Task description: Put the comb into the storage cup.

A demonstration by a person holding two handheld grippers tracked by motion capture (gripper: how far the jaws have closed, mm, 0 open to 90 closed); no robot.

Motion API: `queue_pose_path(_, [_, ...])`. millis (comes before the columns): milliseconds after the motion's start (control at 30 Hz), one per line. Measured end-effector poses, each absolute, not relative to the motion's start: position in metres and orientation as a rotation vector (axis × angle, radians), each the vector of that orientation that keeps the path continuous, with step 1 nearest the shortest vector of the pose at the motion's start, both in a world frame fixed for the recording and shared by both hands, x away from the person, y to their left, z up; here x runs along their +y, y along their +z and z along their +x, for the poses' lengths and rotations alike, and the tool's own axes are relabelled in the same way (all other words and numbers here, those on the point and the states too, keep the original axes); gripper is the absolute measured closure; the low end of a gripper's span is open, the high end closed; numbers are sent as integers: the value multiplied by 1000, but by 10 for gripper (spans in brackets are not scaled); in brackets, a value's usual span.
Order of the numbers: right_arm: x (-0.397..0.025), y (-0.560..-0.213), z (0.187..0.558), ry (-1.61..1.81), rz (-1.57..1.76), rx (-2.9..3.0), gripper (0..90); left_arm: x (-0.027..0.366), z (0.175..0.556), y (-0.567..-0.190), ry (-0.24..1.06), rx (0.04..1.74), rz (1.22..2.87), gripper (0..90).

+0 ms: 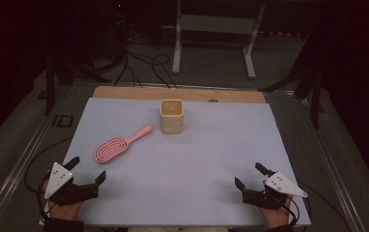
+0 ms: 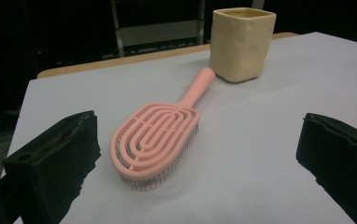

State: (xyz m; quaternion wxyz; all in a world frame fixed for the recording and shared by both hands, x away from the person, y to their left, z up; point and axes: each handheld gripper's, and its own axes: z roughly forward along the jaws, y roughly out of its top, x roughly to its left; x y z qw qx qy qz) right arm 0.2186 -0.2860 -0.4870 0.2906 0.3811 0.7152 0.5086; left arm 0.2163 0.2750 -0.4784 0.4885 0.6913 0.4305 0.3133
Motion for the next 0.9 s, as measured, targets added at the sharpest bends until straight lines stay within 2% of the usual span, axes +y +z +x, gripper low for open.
queue_pose_path(900, [-291, -493, 225, 1369, 1067, 1876, 91, 264, 231, -464, 752, 1084, 1690, 2])
